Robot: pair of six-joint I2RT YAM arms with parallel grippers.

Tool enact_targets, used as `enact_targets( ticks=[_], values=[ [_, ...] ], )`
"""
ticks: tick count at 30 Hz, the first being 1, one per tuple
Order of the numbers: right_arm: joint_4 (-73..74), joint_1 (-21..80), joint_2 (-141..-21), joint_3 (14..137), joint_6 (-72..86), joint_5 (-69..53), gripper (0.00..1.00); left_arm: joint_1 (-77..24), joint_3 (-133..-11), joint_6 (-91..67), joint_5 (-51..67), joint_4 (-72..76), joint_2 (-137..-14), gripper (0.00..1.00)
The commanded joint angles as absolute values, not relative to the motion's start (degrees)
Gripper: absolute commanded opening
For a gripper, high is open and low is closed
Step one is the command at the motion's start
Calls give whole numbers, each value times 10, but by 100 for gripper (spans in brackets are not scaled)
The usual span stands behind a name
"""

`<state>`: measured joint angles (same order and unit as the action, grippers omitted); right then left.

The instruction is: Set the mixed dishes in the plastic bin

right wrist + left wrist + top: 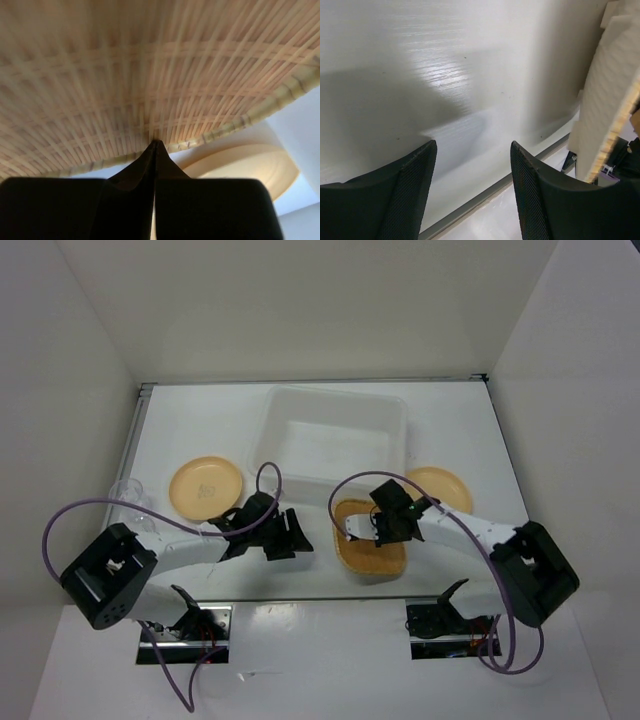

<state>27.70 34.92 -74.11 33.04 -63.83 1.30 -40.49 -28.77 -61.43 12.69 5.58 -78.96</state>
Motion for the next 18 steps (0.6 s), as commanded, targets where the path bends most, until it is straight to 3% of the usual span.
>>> enact_targets(
  ticks=[1,5,18],
  values=[
    [308,343,-853,357,-638,11,0,-407,-297,-605,108,36,-765,68],
    [327,343,-950,415,-600,-10,0,-407,-292,-610,103,17,-740,68],
    [304,356,-899,388,-593,-11,0,-407,-294,-660,127,115,-714,72]
  ],
)
